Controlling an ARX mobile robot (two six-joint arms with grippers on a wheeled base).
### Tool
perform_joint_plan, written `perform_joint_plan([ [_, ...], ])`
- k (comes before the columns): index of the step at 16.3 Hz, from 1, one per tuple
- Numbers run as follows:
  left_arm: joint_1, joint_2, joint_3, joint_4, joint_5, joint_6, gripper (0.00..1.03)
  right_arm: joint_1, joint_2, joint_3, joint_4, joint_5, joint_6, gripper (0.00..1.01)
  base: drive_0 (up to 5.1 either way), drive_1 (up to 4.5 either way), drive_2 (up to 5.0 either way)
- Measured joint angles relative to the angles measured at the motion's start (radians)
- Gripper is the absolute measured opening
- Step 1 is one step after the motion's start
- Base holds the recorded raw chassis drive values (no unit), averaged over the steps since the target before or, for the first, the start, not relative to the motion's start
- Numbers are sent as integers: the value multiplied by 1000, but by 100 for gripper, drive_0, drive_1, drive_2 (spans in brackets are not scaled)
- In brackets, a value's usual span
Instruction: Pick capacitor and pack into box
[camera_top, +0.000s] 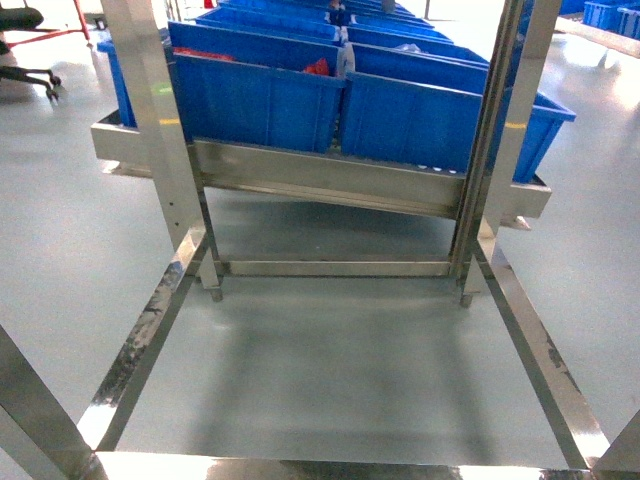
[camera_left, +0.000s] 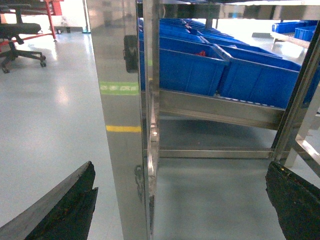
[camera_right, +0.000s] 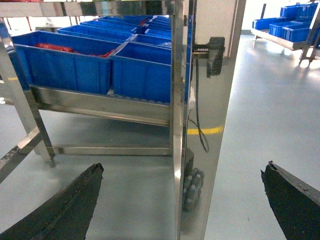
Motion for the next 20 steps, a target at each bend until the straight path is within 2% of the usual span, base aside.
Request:
perform_joint_plan([
  [20,0,0,0,2,-1,6,98,0,0,0,0,0,-1,98,0,0,0],
])
